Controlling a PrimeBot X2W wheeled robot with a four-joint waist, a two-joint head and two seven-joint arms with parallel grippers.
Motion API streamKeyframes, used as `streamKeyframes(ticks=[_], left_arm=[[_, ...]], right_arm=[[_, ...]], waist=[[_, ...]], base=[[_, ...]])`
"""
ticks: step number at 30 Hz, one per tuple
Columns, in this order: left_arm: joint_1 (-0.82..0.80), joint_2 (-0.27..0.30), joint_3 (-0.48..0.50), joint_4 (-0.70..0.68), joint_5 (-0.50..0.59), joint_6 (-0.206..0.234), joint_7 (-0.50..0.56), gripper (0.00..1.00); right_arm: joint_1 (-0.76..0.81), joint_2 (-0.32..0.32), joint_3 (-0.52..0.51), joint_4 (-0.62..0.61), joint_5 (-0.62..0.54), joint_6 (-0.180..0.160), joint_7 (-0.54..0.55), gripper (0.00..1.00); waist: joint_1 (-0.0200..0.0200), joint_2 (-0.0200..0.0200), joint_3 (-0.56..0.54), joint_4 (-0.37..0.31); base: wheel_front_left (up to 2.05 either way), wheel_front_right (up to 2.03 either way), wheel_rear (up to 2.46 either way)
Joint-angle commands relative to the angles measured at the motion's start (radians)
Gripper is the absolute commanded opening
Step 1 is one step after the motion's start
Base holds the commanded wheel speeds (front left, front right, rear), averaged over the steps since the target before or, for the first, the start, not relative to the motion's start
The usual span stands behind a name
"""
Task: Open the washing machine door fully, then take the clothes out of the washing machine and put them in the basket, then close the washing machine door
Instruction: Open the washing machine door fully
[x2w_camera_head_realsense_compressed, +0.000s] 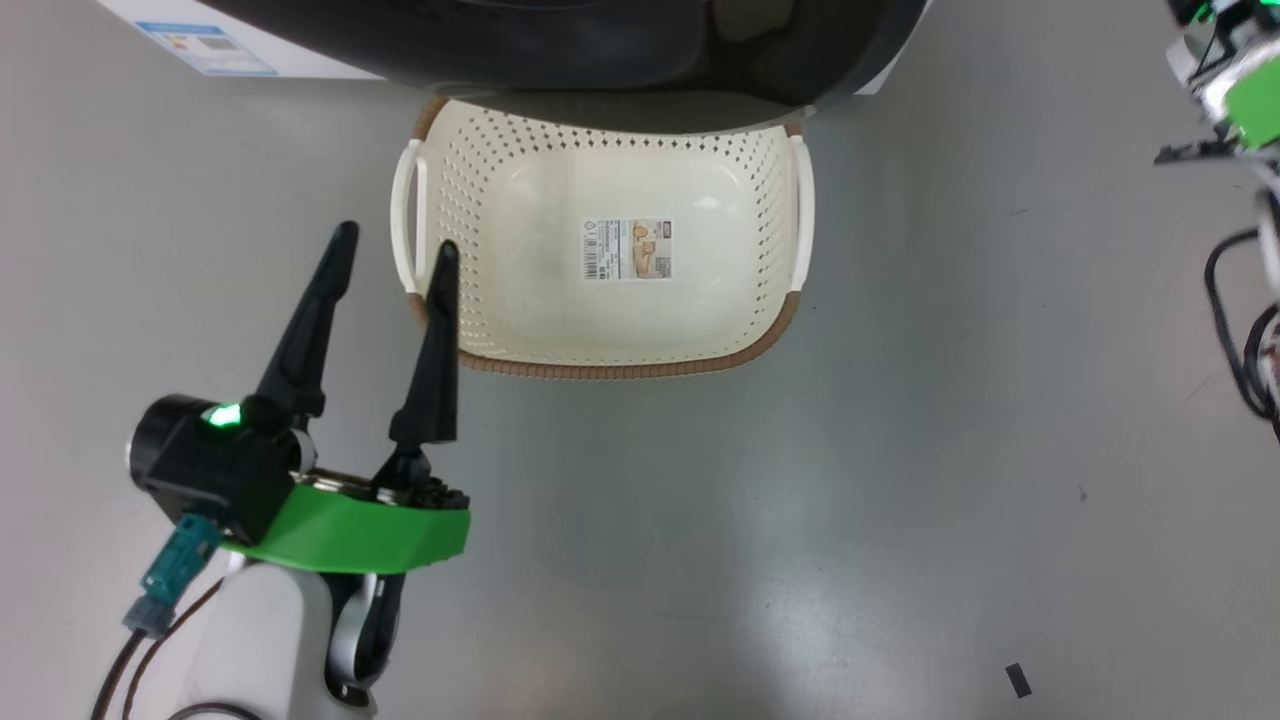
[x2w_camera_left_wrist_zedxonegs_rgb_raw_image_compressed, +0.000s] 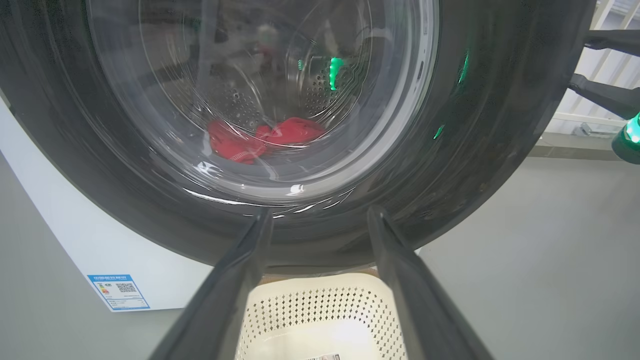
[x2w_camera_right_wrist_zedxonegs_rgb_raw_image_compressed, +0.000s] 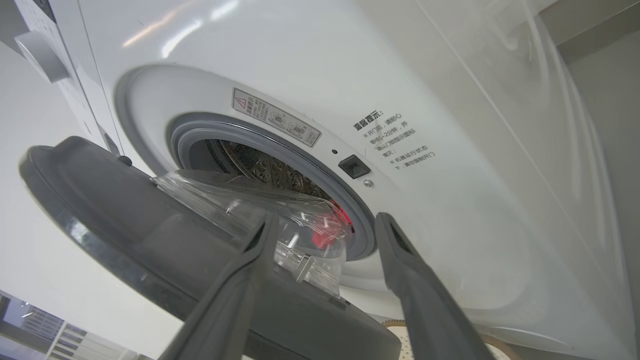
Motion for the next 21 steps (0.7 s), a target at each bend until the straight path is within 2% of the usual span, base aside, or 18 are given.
streamKeyframes(ticks=[1, 3, 4, 9, 12, 14, 21], left_arm=[[-0.011, 0.025, 0.04, -0.013, -0.004, 0.01, -0.007, 1.0], [-0.014, 0.025, 0.048, -0.012, -0.004, 0.015, -0.007, 1.0], [-0.014, 0.025, 0.048, -0.012, -0.004, 0.015, -0.007, 1.0], [-0.006, 0.025, 0.065, -0.012, 0.007, 0.011, -0.007, 1.0], [-0.003, 0.025, 0.071, -0.014, 0.012, 0.01, -0.007, 1.0], [-0.002, 0.025, 0.075, -0.016, 0.016, 0.01, -0.007, 1.0], [-0.001, 0.025, 0.09, -0.021, 0.026, 0.008, -0.007, 1.0]], right_arm=[[0.043, -0.02, 0.036, -0.037, -0.049, 0.007, -0.072, 1.0], [0.07, -0.05, 0.09, -0.04, -0.11, 0.007, -0.19, 1.0], [0.07, -0.05, 0.09, -0.04, -0.11, 0.007, -0.19, 1.0], [0.116, -0.119, 0.249, 0.009, -0.239, 0.007, -0.446, 1.0], [0.133, -0.131, 0.299, 0.047, -0.295, 0.007, -0.505, 1.0], [0.149, -0.123, 0.299, 0.067, -0.339, 0.007, -0.515, 1.0], [0.261, -0.009, 0.128, 0.007, -0.607, 0.007, -0.518, 1.0]], waist=[[0.0, 0.0, -0.01, -0.014], [0.0, 0.0, -0.017, -0.024], [0.0, 0.0, -0.017, -0.024], [0.0, 0.0, -0.035, -0.049], [0.0, 0.0, -0.041, -0.061], [0.0, 0.0, -0.044, -0.068], [0.0, 0.0, -0.046, -0.09]], base=[[0.0, 0.0, 0.0], [0.0, 0.0, 0.0], [0.0, 0.0, 0.0], [0.0, 0.0, 0.0], [0.0, 0.0, 0.0], [0.0, 0.0, 0.0], [0.0, 0.0, 0.0]])
